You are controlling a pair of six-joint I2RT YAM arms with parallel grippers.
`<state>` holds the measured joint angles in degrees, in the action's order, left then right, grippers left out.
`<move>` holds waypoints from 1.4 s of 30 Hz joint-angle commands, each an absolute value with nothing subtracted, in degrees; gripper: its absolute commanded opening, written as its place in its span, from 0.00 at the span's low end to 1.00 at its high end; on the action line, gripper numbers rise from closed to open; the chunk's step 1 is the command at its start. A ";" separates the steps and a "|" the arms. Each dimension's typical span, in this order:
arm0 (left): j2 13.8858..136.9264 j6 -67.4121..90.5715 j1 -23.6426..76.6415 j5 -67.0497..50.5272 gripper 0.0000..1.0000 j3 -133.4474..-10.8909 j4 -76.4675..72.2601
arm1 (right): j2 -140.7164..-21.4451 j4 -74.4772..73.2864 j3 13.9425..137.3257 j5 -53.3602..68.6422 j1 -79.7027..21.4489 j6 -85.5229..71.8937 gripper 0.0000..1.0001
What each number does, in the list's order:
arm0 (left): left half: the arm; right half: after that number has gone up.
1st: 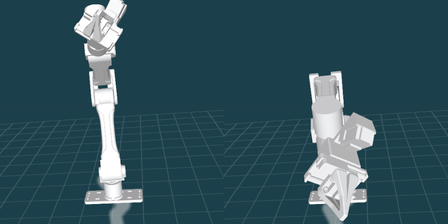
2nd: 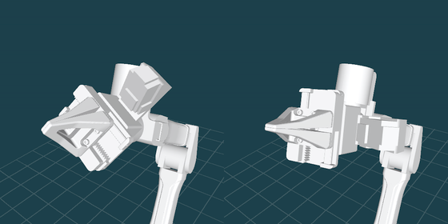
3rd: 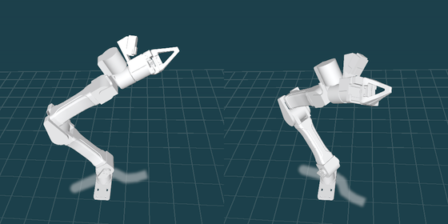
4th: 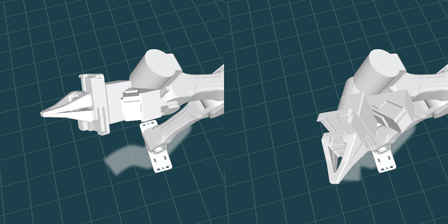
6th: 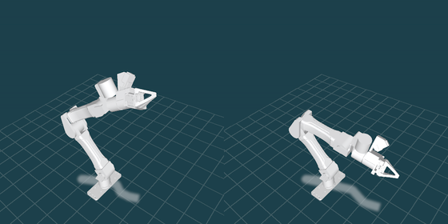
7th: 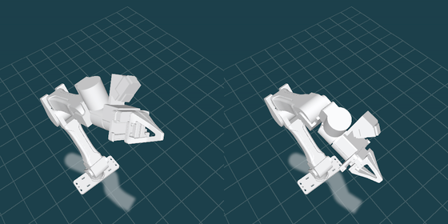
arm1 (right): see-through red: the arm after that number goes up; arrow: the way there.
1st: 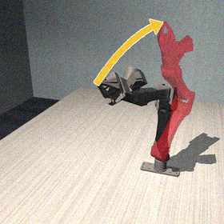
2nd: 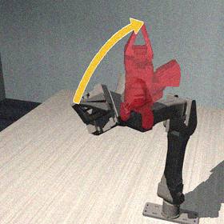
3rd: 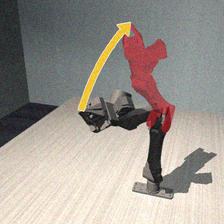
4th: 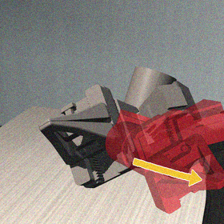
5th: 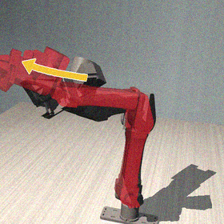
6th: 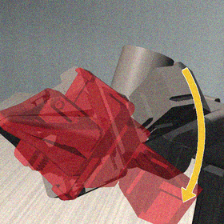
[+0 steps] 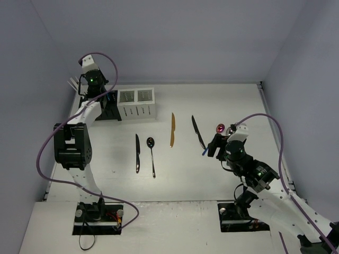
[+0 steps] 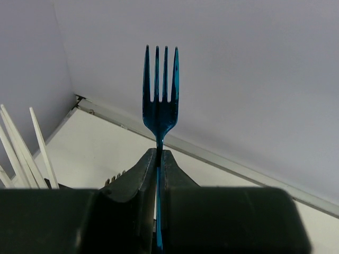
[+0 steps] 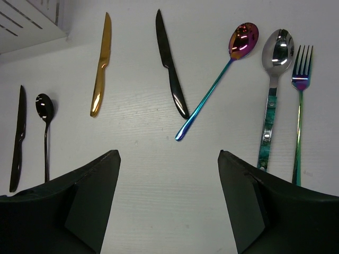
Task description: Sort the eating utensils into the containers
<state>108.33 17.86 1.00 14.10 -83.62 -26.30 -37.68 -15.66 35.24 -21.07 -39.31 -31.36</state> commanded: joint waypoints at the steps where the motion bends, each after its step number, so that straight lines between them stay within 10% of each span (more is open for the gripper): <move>1: 106.32 18.46 0.53 13.77 0.02 -83.15 -34.28 | -38.15 -13.74 36.33 -27.38 -38.85 -34.86 0.72; 12: 102.23 18.11 0.53 10.97 0.21 -78.46 -34.19 | -42.20 -15.96 37.27 -30.07 -36.52 -38.86 0.74; 24: 79.62 21.33 3.14 4.59 0.66 -69.25 -18.59 | -53.32 -20.82 40.02 -19.50 -17.83 -37.78 0.72; 32: 67.06 28.33 5.70 -10.30 0.75 -68.91 16.12 | -63.22 -20.48 42.72 -17.38 -9.84 -34.83 0.67; 42: 53.52 21.62 6.07 -16.71 0.76 -53.33 19.69 | -69.68 -16.08 42.10 -11.76 -0.27 -29.88 0.52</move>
